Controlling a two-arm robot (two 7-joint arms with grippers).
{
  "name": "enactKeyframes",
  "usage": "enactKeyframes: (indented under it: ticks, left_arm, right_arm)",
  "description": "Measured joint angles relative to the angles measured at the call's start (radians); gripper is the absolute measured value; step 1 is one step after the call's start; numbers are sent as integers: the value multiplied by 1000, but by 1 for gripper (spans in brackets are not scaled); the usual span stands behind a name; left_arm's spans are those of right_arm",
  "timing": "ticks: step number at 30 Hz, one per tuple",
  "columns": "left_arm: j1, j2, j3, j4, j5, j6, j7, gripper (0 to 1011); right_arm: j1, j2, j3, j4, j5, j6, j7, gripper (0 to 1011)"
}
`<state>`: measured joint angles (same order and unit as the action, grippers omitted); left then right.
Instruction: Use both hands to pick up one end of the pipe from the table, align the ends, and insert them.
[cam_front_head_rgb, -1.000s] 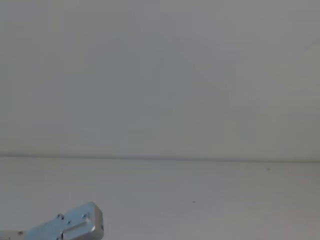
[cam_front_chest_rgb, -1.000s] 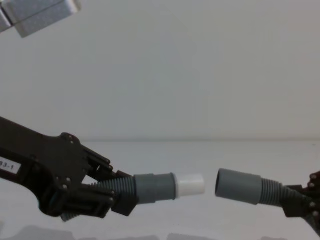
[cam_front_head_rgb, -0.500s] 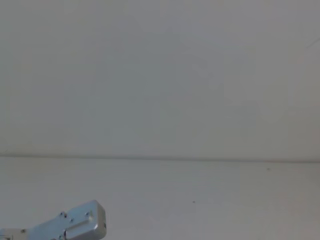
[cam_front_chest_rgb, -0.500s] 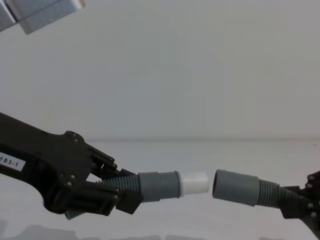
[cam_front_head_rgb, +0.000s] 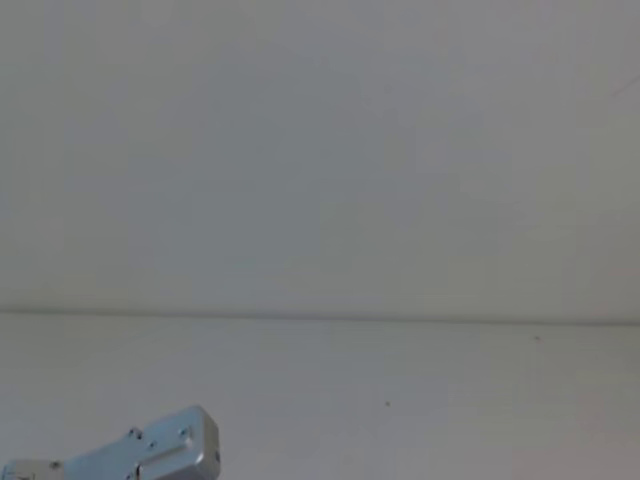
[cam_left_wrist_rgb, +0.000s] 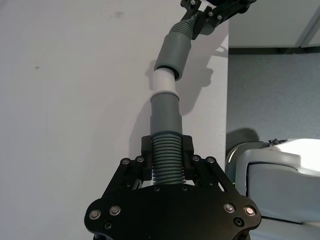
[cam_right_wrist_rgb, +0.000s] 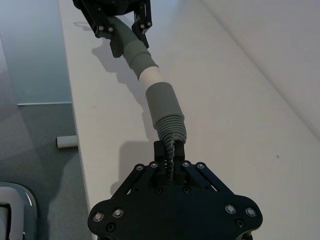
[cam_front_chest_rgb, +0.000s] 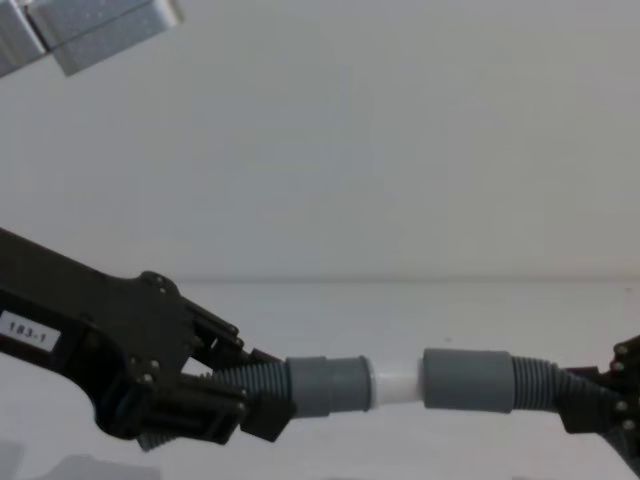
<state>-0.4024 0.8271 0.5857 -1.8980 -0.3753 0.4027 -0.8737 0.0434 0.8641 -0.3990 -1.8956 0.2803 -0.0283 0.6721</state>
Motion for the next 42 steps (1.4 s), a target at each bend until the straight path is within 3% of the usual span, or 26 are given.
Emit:
enactKeyframes:
  ticks: [28, 42]
  left_arm:
    - [-9, 18, 31, -11, -21, 8, -3, 304]
    - [-9, 25, 37, -13, -32, 1, 10, 304]
  right_arm:
    - [6, 10, -10, -16, 15, -14, 18, 74]
    - [20, 27, -22, -15, 40, -34, 60, 74]
